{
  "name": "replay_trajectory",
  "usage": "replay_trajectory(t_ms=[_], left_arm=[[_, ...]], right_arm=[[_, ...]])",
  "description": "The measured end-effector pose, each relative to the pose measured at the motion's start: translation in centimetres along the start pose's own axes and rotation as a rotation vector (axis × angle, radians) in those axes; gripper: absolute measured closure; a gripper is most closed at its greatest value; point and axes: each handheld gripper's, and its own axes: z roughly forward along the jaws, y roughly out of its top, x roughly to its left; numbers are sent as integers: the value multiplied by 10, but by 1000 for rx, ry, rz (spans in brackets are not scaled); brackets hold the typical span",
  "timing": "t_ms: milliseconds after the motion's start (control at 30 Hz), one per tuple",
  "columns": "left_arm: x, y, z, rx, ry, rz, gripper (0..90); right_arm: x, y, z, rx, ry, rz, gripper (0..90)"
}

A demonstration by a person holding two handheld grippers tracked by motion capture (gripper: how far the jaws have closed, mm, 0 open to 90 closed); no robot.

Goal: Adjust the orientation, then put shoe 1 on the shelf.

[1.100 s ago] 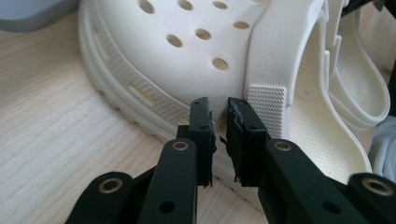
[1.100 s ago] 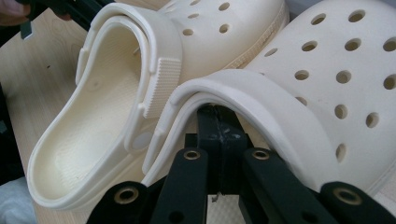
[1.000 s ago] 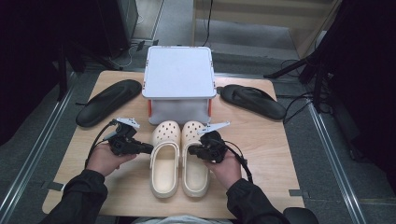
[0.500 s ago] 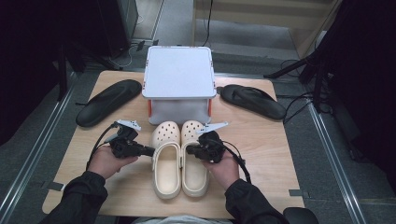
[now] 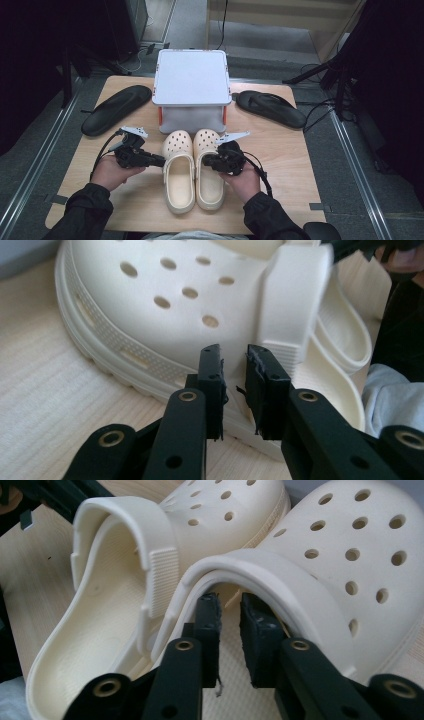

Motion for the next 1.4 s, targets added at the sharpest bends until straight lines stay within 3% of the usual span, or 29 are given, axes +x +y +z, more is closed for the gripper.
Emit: replay_trajectory(t_ms=[267, 467, 533, 567, 700, 1200, 1400], left_arm=[[-1, 1, -11, -25, 26, -18, 645], [-3, 4, -19, -46, 54, -14, 616], [-5, 7, -25, -76, 81, 7, 666], [-6, 9, -29, -87, 80, 13, 745], [-6, 16, -37, -111, 92, 19, 852], [3, 57, -41, -116, 74, 0, 875], [10, 86, -44, -131, 72, 5, 877]], right_arm=[[10, -5, -21, -43, -15, -10, 613], [13, -13, -28, -54, -5, 8, 535], [15, -16, -28, -53, -8, 11, 526], [15, -17, -28, -55, -6, 11, 526], [21, -20, -28, -50, -17, 9, 526], [20, -18, -24, -42, 7, 18, 515], [21, -17, -21, -32, 6, 25, 515]])
